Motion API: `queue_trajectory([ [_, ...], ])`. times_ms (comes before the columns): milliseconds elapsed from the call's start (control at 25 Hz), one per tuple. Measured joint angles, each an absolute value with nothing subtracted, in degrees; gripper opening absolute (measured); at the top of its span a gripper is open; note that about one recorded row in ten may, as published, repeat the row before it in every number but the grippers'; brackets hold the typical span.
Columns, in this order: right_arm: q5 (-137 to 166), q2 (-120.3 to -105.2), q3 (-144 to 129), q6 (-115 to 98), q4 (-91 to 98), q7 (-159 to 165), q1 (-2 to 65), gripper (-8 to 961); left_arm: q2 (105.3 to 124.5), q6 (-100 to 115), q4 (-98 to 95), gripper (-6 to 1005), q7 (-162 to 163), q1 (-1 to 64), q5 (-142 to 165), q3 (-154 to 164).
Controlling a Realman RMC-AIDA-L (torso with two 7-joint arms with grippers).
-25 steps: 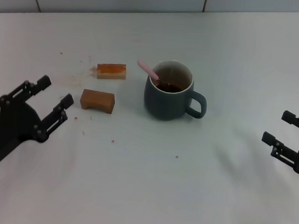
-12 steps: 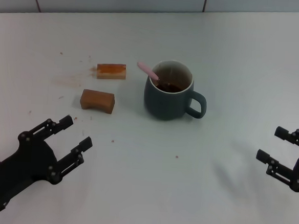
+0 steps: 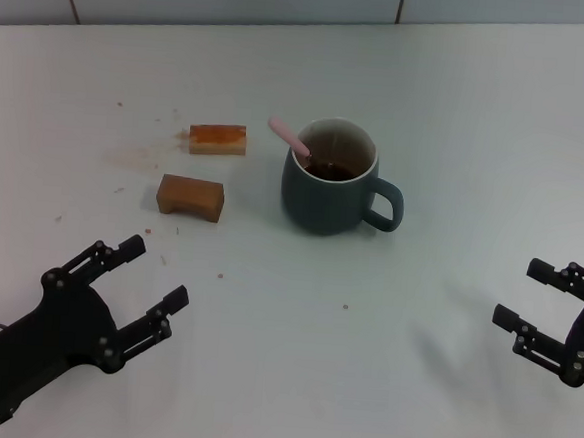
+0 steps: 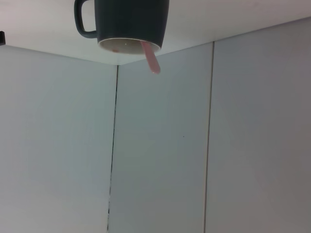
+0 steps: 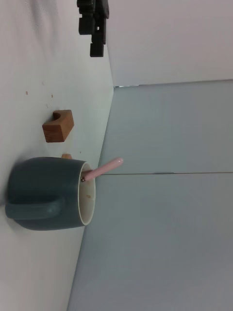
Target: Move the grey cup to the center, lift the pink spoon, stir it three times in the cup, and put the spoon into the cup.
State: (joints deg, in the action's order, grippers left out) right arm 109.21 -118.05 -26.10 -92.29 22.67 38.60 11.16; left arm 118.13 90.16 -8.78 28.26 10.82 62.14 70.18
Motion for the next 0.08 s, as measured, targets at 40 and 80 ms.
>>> queue_trajectory([
  [40, 109.2, -118.06, -26.1, -92.3, 22.7, 38.6, 11.2, 702, 118.13, 90.3, -8.8, 687, 28.4, 10.8, 62.1, 70.3],
  [80, 109.3, -118.06, -26.1, -92.3, 22.7, 38.6, 11.2, 702, 118.11, 90.4, -8.8, 703, 28.5, 10.8, 62.2, 70.5],
])
